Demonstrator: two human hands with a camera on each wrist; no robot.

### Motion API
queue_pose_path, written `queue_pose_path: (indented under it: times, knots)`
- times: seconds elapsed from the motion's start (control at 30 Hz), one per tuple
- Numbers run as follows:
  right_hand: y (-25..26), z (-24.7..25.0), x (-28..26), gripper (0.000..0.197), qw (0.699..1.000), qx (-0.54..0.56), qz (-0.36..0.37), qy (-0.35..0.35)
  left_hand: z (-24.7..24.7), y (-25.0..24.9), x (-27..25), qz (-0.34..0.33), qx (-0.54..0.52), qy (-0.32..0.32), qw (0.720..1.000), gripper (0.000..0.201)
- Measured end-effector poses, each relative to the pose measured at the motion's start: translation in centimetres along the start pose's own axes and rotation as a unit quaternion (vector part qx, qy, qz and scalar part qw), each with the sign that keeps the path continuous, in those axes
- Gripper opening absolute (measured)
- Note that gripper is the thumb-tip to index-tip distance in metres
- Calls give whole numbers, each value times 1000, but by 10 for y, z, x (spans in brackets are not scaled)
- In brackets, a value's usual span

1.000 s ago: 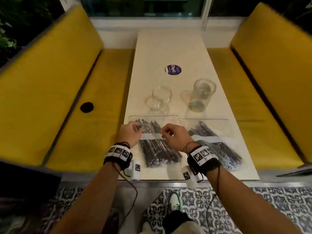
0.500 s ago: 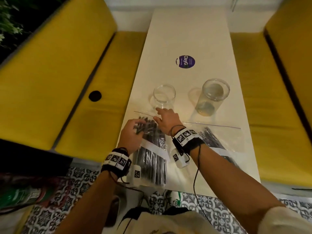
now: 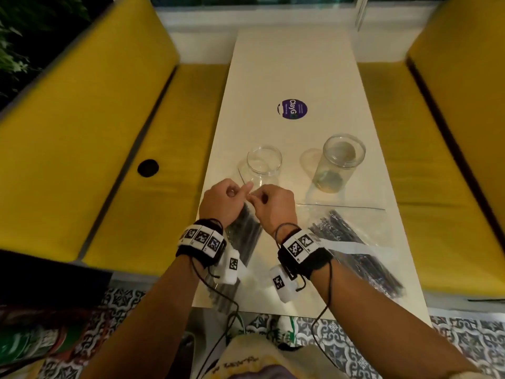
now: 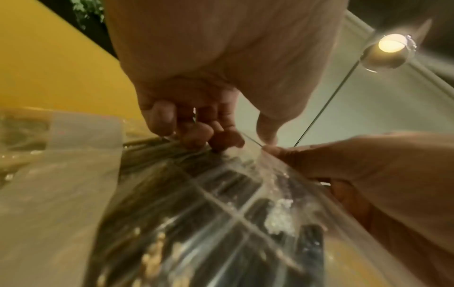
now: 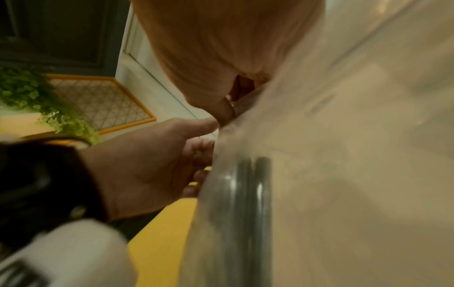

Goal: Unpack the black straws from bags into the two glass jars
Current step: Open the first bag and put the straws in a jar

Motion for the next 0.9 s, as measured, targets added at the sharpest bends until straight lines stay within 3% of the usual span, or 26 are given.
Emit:
queue_pose_path:
  times: [0.13, 0.23, 0.3, 0.43, 0.6, 0.67, 0.77, 0.9]
  knots:
    - [-4, 4, -9, 11, 999, 12, -9, 39, -8, 2, 3, -44, -70, 18, 996, 23]
    - [-8, 11, -8, 13, 996, 31, -18, 81, -7, 3, 2, -10, -115, 54, 992, 16]
    - [-11, 12, -7, 13, 997, 6, -4, 71, -5, 2, 3, 21, -153, 89, 984, 16]
    - [-10, 9, -8, 11, 997, 4, -20, 74, -2, 1, 7, 14, -175, 82, 981, 8]
    - [4, 14, 4, 44, 988, 59, -93, 109, 4, 3, 2, -33, -184, 64, 980, 8]
    - [12, 17, 14, 45, 985, 60, -108, 122, 4, 2, -1, -49, -195, 79, 977, 7]
    - [19, 14, 21, 23, 992, 53, -67, 98, 7, 1, -1, -27, -233, 86, 968, 11]
    - [20, -1, 9, 24, 967, 197, -157, 40, 9, -3, -5, 29, -312, 96, 945, 21]
Point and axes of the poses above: each hand's wrist, its own x-axis towards the middle knuckle, its own z-axis out of the back of the hand, y = z × x, the point moved 1 cm from there along x, towards the middle knuckle, and after that the axes turned 6 degrees about x, right-handed, at the moved point
